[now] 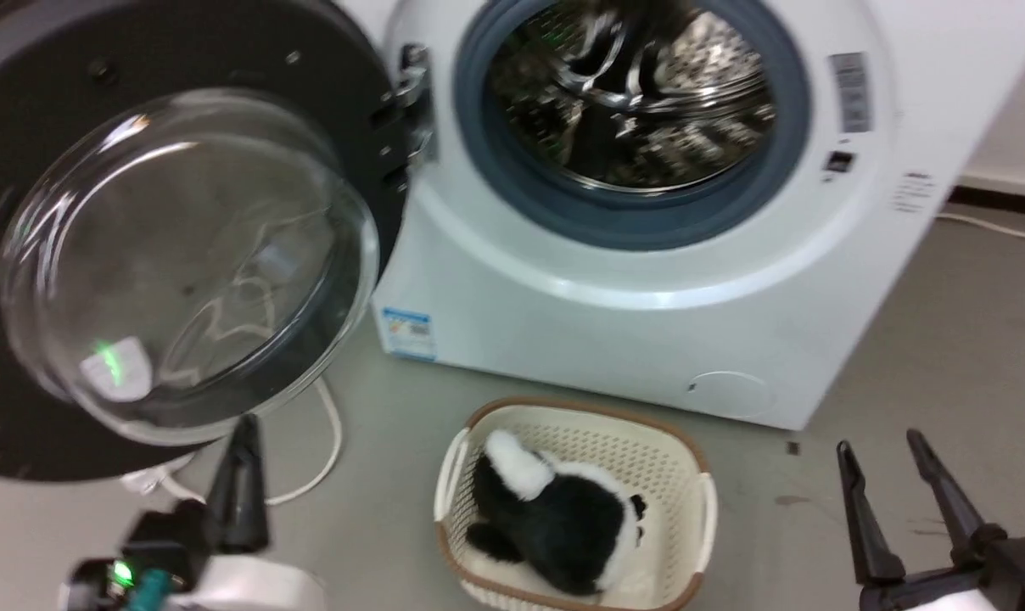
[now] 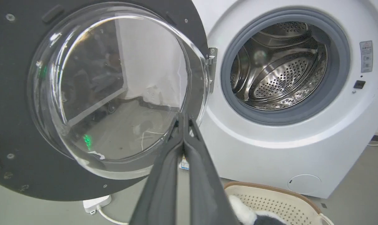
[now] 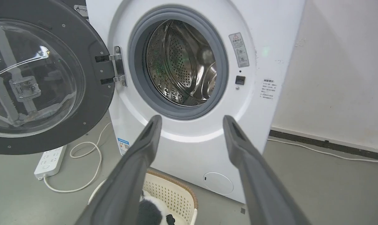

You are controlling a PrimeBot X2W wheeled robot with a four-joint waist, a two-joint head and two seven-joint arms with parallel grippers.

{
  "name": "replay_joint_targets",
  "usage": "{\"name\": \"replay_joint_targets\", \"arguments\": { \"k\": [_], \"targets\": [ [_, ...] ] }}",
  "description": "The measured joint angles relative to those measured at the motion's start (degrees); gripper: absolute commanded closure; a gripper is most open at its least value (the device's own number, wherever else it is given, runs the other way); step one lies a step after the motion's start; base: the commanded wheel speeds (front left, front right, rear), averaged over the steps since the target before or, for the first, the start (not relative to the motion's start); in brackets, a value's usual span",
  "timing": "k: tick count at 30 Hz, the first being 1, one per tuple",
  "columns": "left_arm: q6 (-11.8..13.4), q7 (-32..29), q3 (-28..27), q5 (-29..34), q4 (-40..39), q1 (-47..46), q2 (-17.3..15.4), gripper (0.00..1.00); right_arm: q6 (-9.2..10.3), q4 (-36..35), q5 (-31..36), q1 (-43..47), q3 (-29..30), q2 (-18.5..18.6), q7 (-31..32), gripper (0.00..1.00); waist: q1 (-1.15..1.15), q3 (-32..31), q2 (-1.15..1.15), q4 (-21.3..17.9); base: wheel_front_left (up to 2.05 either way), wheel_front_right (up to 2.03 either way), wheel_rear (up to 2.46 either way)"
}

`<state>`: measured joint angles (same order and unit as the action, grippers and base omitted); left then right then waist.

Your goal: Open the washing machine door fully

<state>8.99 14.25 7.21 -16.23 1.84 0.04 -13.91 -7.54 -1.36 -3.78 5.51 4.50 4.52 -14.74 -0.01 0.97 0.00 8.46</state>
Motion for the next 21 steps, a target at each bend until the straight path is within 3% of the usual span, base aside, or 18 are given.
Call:
{"name": "replay_joint_targets", "arguments": {
  "k": [9,16,21],
  "targets": [
    [1.2,0.36,7.12,5.1,0.51,2.54,3.64,0.0,0.0,-0.36,0.9,0.55,0.01,-1.15,0.0,0.0,0.01,-2.46,0.0,-6.27,0.0,0.0,0.0],
    [3.02,0.43,6.55,5.75,2.36,4.63,4.85,0.0,0.0,0.02,0.87,1.03,-1.43,-1.29,-0.01,0.0,0.01,-3.3,0.0,-10.11,0.0,0.0,0.0],
    [3.0,0.43,6.23,7.25,2.4,4.63,4.85,0.0,0.0,0.63,1.14,1.05,-2.29,-1.33,-0.01,0.0,0.01,-3.53,0.0,-11.81,0.0,0.0,0.0]
  ]
}}
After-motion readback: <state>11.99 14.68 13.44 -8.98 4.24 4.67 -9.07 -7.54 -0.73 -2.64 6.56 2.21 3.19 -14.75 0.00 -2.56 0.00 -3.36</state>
